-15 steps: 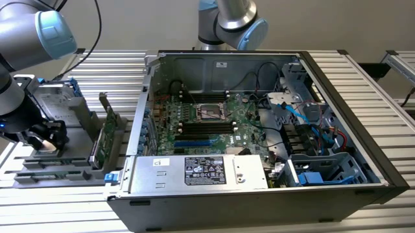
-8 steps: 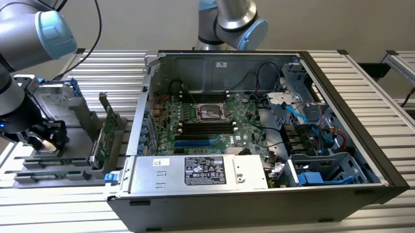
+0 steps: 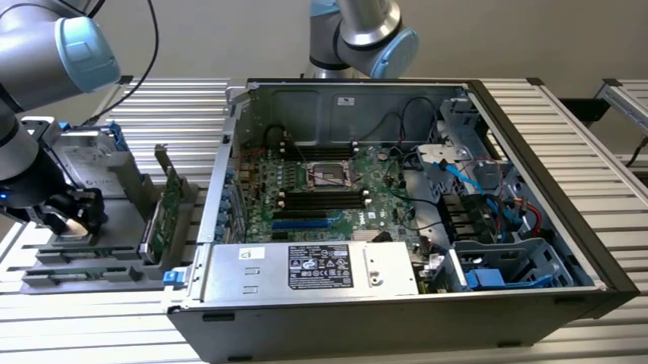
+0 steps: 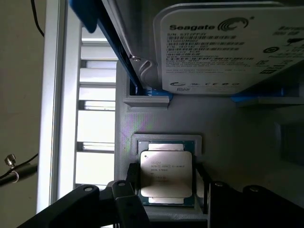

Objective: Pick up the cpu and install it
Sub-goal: 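Pick up the cpu and move it towards the insertion slot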

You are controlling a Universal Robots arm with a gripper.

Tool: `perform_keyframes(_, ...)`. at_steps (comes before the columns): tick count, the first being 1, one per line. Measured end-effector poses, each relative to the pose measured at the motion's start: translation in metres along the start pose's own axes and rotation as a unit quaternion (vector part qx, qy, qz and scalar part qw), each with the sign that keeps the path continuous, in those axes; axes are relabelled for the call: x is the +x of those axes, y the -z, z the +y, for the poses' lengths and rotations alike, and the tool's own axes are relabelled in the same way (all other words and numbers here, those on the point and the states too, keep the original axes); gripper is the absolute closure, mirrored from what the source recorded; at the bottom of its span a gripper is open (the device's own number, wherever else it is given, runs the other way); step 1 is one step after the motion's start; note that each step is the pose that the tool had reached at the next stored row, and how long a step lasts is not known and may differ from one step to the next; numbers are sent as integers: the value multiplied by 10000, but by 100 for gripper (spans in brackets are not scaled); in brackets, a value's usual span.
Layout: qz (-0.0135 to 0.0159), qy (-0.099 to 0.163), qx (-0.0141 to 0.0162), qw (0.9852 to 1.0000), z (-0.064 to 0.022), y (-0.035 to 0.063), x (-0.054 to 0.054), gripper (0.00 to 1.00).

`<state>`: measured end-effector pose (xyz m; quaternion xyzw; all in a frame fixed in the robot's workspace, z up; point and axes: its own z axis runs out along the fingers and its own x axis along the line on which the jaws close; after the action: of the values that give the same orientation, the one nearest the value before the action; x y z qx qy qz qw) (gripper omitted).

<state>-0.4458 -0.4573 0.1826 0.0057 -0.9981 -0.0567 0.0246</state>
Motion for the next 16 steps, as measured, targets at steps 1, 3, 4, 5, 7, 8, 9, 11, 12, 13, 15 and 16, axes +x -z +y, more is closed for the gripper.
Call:
perform_keyframes(1, 2, 0, 0, 10000, 0, 2, 0, 45)
perform_keyframes(3, 6, -1, 0, 10000, 1, 8, 1, 45)
perform_keyframes(4, 8, -1, 0, 10000, 2, 14, 1, 45)
perform_keyframes(5, 10, -1, -1, 10000, 2, 17, 1, 45)
perform_keyframes(7, 13, -2, -1, 10000, 3, 23, 1, 45)
perform_keyframes(8, 15, -2, -2, 10000, 3, 26, 2, 45)
perform_keyframes(9, 18, -2, -1, 10000, 4, 31, 2, 45)
perform_keyframes(11, 21, -2, -2, 10000, 4, 35, 2, 45)
perform_keyframes(12, 22, -3, -2, 10000, 4, 36, 2, 45)
perform_keyframes(13, 23, -3, -2, 10000, 4, 36, 2, 45)
perform_keyframes(15, 24, -3, -1, 10000, 4, 35, 2, 45)
perform_keyframes(16, 23, -3, -2, 10000, 4, 33, 2, 45)
